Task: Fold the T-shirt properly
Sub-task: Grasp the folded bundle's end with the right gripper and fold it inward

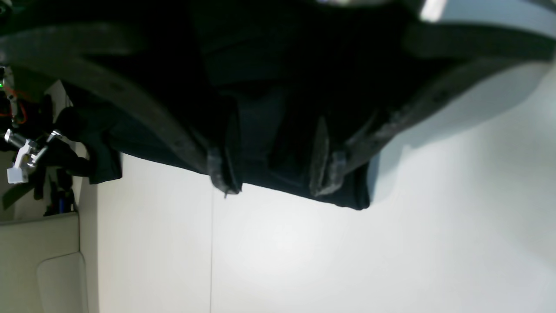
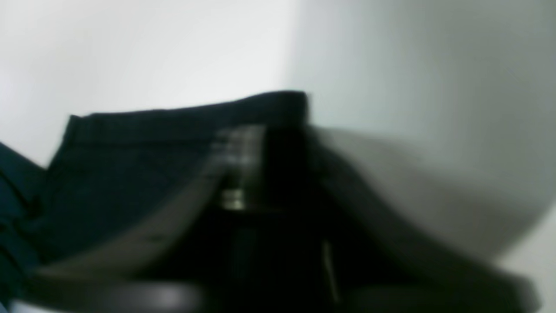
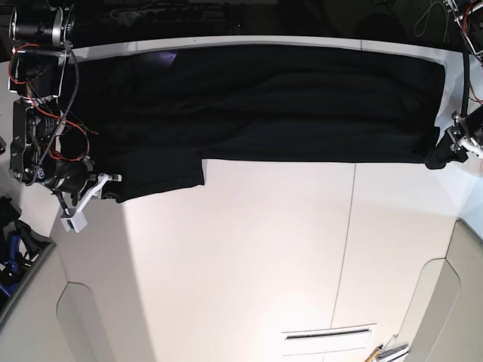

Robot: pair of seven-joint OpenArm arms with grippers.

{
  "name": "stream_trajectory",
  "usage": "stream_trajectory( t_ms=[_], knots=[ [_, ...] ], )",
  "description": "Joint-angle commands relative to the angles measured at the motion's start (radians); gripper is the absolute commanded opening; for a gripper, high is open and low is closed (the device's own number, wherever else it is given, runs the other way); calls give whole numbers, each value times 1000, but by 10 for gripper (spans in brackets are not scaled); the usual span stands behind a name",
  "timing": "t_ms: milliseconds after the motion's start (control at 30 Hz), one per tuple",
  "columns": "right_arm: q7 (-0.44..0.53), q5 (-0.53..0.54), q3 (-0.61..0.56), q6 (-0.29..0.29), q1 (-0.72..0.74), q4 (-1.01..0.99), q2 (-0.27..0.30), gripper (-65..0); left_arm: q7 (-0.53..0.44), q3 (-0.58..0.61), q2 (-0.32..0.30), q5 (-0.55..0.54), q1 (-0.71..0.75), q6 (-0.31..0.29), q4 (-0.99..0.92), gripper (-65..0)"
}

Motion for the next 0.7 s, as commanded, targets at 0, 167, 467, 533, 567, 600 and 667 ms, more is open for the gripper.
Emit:
stream_trajectory(
  t_ms=[0, 167, 467, 533, 567, 600, 667],
  knots=[
    [-15, 20, -2, 4, 19, 19, 13, -650, -15, -6, -25, -26, -11, -9, 16, -361],
    [-93, 131, 8, 16, 7, 177, 13, -650, -15, -6, -25, -26, -11, -9, 16, -361],
    [-254, 208, 8, 19, -281, 696, -22, -650, -15, -6, -25, -26, -11, -9, 16, -361],
    [-261, 209, 8, 19, -387, 786, -62, -650, -15, -6, -25, -26, -11, -9, 16, -361],
    [-262, 211, 8, 19, -439, 824, -84, -650, -15, -6, -25, -27, -11, -9, 16, -361],
    [-262, 221, 8, 19, -487, 856, -105, -650, -15, -6, -25, -27, -11, -9, 16, -362],
    [-265, 241, 8, 20, -570, 907, -142, -650, -19, -6, -25, -31, -11, -9, 16, -361]
  ],
)
